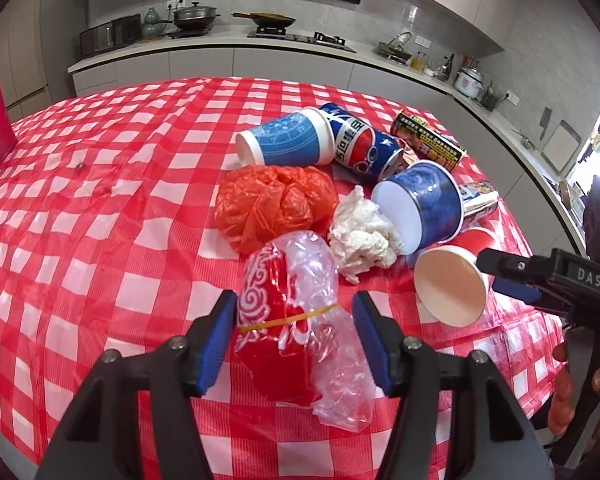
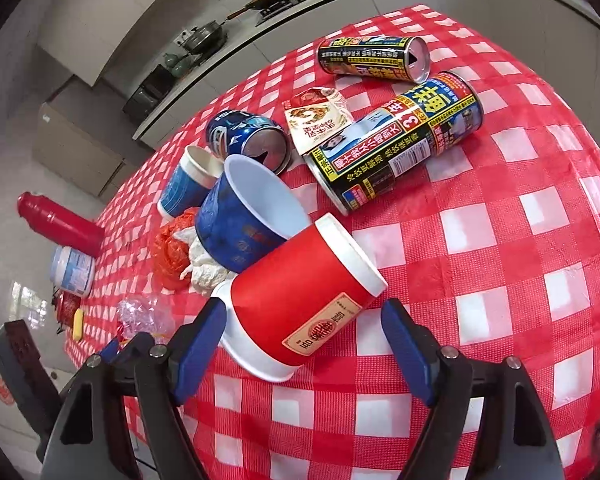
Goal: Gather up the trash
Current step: 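Grasp the red-wrapped plastic bag with the left tool while the right tool grasps the red paper cup, then carry the plastic bag and red paper cup over the black bucket, then open the right tool to drop the red cup into the bucket while the left tool releases the bag, then move both tools back over the table toward the red bag and blue cup, then grasp the red plastic bag with the left tool while the right tool grasps the blue cup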
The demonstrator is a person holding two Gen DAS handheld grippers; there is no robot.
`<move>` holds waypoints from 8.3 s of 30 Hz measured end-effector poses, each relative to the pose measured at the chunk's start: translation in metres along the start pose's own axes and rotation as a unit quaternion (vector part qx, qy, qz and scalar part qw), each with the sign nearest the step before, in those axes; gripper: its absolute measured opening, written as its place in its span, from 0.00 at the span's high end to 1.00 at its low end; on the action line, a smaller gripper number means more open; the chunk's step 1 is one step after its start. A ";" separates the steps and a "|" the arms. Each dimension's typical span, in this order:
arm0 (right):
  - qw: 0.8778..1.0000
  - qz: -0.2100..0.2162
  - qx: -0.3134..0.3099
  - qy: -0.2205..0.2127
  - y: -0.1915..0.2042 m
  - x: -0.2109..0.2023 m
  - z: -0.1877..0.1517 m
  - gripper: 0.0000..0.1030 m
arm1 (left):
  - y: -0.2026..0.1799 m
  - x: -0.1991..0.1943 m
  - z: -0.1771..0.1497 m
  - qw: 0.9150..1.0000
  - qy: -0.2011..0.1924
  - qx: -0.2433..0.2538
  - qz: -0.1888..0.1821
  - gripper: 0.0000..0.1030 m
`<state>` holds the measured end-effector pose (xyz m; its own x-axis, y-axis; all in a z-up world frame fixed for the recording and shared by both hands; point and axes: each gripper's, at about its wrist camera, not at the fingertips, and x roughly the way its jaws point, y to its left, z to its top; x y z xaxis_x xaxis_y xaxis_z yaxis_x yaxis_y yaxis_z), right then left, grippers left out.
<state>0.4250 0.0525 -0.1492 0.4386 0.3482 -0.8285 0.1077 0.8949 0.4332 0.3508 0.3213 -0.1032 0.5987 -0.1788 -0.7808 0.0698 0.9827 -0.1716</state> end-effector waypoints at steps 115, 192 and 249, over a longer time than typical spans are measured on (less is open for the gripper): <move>0.987 -0.085 0.133 0.005 -0.478 -0.153 -0.020 0.25 | -0.506 0.111 -0.057 0.982 0.075 0.164 -0.061 0.56; 0.999 -0.008 0.018 -0.044 0.020 -0.015 -0.006 0.21 | -0.010 0.027 0.085 0.999 -0.017 0.049 0.007 0.22; 0.997 -0.045 0.039 -0.052 0.025 0.011 0.029 0.21 | 0.045 0.056 0.061 0.998 0.060 -0.002 -0.010 0.29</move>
<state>0.4581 0.0705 -0.1377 0.5145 0.2337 -0.8250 0.2182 0.8948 0.3895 0.4362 0.3584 -0.1184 0.4980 -0.2036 -0.8430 0.0772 0.9786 -0.1908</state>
